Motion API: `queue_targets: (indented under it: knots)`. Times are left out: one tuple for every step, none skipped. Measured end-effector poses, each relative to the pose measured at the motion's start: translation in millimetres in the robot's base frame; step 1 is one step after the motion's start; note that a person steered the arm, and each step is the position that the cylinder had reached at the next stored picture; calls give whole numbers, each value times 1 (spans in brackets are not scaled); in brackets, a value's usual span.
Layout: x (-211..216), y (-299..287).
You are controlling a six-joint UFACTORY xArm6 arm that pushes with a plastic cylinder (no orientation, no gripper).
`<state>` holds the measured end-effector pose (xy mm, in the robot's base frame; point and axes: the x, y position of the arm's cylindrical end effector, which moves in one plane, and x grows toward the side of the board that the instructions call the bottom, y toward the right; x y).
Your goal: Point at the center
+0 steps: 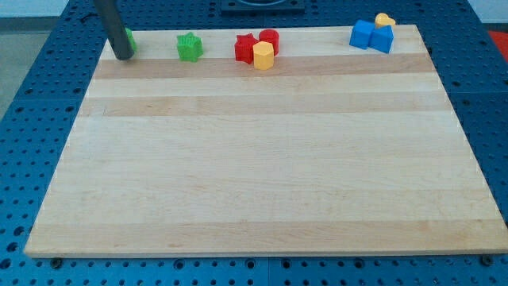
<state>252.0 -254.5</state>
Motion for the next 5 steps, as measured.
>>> queue_targets:
  knots:
    - [-4, 0]
    - [36, 22]
    - [91, 63]
    - [129, 134]
    - [138, 186]
